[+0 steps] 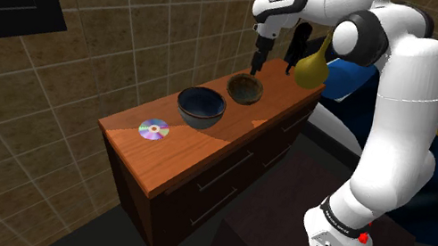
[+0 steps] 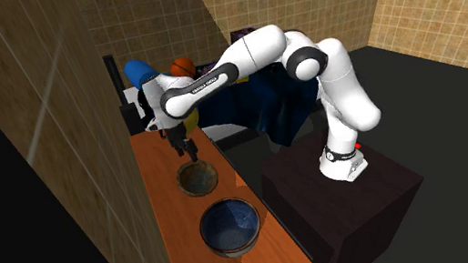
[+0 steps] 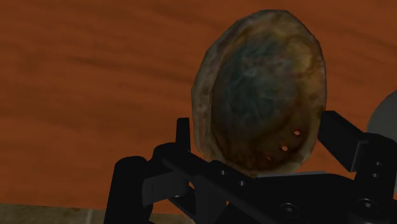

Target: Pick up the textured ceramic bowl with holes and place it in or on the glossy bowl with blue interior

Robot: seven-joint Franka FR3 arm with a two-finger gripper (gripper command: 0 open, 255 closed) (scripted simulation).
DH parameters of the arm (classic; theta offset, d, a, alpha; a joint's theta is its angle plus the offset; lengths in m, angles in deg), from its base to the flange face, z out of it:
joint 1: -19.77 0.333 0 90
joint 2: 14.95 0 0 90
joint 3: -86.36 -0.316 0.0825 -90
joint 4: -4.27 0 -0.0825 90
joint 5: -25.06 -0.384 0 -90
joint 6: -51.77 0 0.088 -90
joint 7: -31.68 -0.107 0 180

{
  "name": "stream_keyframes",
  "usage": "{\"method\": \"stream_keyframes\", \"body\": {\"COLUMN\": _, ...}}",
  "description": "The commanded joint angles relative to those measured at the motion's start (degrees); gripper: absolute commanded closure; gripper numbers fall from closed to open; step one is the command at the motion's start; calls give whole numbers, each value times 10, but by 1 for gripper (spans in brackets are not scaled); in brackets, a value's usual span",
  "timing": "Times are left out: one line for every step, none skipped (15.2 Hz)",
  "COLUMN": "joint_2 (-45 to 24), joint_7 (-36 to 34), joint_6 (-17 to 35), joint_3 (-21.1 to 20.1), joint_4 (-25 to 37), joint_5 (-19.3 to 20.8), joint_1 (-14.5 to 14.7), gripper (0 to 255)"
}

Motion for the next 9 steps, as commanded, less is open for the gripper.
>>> {"method": "stream_keyframes", "body": {"joint_2": -56, "joint_7": 13, "joint_6": -18, "joint_3": -6, "joint_4": 66, "joint_5": -14, "joint_1": -18, "gripper": 0}}
{"method": "stream_keyframes", "body": {"joint_2": -86, "joint_7": 17, "joint_6": -30, "joint_3": -9, "joint_4": 103, "joint_5": -19, "joint_1": -27, "gripper": 0}}
{"method": "stream_keyframes", "body": {"joint_2": -90, "joint_7": 18, "joint_6": -31, "joint_3": -10, "joint_4": 108, "joint_5": -20, "joint_1": -29, "gripper": 0}}
{"method": "stream_keyframes", "body": {"joint_2": -90, "joint_7": 18, "joint_6": -24, "joint_3": -10, "joint_4": 100, "joint_5": -20, "joint_1": -28, "gripper": 0}}
{"method": "stream_keyframes", "body": {"joint_2": -90, "joint_7": 19, "joint_6": -16, "joint_3": -11, "joint_4": 93, "joint_5": -21, "joint_1": -27, "gripper": 0}}
{"method": "stream_keyframes", "body": {"joint_2": -91, "joint_7": 20, "joint_6": -9, "joint_3": -11, "joint_4": 86, "joint_5": -21, "joint_1": -26, "gripper": 0}}
{"method": "stream_keyframes", "body": {"joint_2": -92, "joint_7": 21, "joint_6": -2, "joint_3": -12, "joint_4": 80, "joint_5": -22, "joint_1": -25, "gripper": 0}}
{"method": "stream_keyframes", "body": {"joint_2": -92, "joint_7": 21, "joint_6": 5, "joint_3": -12, "joint_4": 73, "joint_5": -23, "joint_1": -24, "gripper": 0}}
{"method": "stream_keyframes", "body": {"joint_2": -93, "joint_7": 22, "joint_6": 12, "joint_3": -12, "joint_4": 67, "joint_5": -23, "joint_1": -23, "gripper": 0}}
